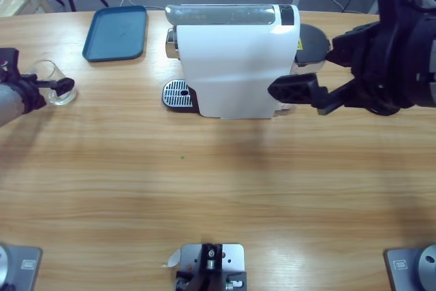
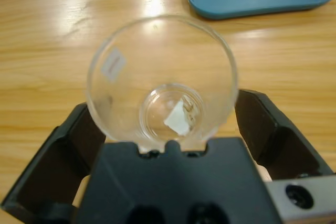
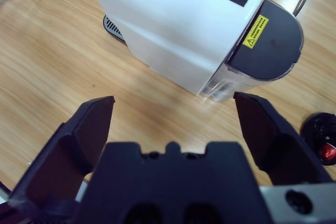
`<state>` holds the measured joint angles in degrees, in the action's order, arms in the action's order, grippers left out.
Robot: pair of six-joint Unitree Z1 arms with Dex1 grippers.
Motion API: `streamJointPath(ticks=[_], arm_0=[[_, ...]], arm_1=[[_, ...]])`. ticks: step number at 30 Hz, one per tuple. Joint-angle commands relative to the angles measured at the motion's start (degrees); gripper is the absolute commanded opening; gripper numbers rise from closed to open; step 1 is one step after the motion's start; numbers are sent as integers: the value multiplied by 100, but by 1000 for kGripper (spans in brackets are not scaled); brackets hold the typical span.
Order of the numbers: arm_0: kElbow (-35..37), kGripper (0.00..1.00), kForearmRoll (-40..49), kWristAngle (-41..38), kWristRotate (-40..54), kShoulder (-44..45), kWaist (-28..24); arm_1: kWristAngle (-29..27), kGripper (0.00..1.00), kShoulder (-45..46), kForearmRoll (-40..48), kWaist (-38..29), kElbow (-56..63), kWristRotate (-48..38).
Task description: Pour coffee
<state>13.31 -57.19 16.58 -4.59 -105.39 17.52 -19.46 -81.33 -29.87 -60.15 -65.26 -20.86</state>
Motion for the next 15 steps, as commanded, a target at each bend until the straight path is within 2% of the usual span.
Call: streamJointPath(ticks=[1,2,3,5,7,8,14,15], arm_0=[[-127,913,-344,-125,244,-362,-99],[-127,810,-362,-134,279,-368,-101],[-129,748,-367,-217,334,-368,-99],[-173,723,-395,-271,413,-359,-108],[-218,345,-439,-343,425,-347,-122],[-257,233,-478,-345,420,-341,-147],[-392,216,-555,-526,423,-248,-159],[-410,111,-557,-675,439,-122,-159]], arm_1=[[109,1000,-258,60,-49,19,-67],[109,1000,-251,60,-49,8,-67],[102,1000,-251,60,-49,-3,-67],[100,1000,-246,60,-49,-18,-67],[97,1000,-230,60,-49,-13,-67],[93,1000,-225,60,-49,-13,-67],[69,1000,-181,55,-49,34,-76],[63,1000,-176,52,-49,40,-76]])
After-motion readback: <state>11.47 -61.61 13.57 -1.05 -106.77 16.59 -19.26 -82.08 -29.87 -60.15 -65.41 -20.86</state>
